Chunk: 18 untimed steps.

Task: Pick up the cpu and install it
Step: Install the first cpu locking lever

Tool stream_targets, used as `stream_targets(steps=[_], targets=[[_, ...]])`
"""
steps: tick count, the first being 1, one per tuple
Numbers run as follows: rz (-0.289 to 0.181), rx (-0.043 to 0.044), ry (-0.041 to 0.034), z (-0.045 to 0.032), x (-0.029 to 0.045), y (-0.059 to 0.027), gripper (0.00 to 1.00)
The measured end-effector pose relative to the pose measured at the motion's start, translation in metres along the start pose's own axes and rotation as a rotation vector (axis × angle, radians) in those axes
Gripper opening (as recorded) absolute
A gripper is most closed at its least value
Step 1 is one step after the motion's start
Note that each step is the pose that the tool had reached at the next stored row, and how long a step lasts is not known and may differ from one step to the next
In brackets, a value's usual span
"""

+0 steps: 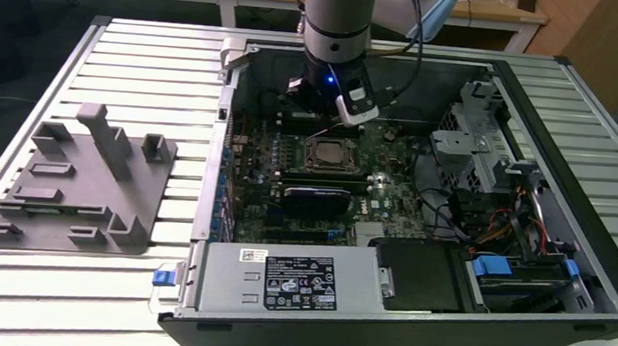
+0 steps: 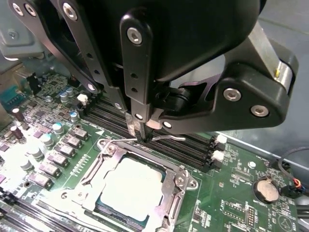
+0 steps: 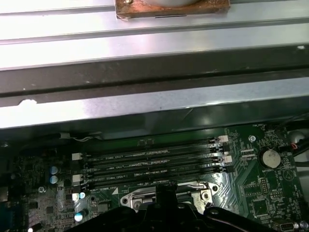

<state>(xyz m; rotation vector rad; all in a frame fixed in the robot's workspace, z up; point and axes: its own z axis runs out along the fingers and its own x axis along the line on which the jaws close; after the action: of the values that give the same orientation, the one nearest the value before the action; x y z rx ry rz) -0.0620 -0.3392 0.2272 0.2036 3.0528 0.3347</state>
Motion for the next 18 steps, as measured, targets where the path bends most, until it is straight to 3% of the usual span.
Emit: stream_targets(steps=[3,5,9,18], targets=[[-0.002,-0.002,-0.0164,0.0005,0.0,-0.0001,0.11],[-0.003,-0.003,-0.0227,0.0007,0.0,-0.0002,0.11],[0.0,-0.0037,-0.0309,0.0011,0.0001,-0.0003,0.11],[0.061,0.0,-0.0476,0.0028,0.0002,-0.0007,0.11]])
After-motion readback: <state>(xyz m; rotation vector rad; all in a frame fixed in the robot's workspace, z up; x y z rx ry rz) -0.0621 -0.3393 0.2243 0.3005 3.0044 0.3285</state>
